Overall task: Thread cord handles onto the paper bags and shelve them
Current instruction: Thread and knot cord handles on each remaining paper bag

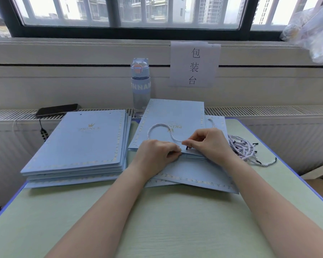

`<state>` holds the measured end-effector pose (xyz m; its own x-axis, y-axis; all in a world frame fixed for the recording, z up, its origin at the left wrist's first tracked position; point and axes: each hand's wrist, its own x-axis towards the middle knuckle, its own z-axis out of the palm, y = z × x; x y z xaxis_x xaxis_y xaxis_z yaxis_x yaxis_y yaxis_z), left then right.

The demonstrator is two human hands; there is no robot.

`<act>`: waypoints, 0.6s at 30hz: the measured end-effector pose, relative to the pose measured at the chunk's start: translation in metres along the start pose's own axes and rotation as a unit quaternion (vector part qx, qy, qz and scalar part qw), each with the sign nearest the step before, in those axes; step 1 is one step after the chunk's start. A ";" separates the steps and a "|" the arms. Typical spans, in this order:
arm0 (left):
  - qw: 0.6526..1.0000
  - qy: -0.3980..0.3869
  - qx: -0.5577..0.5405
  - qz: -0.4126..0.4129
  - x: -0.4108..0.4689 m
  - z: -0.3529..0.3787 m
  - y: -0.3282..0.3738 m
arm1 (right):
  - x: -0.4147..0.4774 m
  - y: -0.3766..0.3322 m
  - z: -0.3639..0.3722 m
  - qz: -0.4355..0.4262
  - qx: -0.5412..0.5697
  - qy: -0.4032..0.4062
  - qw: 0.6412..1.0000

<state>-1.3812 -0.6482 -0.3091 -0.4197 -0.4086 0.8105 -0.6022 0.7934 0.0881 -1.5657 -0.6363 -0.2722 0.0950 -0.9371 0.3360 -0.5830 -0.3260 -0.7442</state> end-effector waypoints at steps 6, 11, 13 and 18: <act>1.000 0.025 0.009 0.017 0.001 -0.001 0.001 | 0.000 -0.001 0.000 0.008 -0.018 0.017 1.000; 1.000 0.030 0.001 -0.006 0.000 0.001 0.000 | -0.001 -0.005 -0.007 0.016 -0.015 -0.035 0.999; 0.999 0.049 0.016 -0.014 0.000 -0.001 0.001 | 0.000 -0.005 -0.005 0.009 -0.043 -0.042 0.998; 0.990 0.113 0.018 -0.087 0.007 -0.008 0.008 | -0.003 -0.015 -0.018 0.038 0.082 -0.076 0.993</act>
<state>-1.3837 -0.6407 -0.2986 -0.1460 -0.4232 0.8942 -0.6776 0.7014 0.2213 -1.5719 -0.6266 -0.2514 0.1847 -0.9635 0.1935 -0.4551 -0.2584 -0.8521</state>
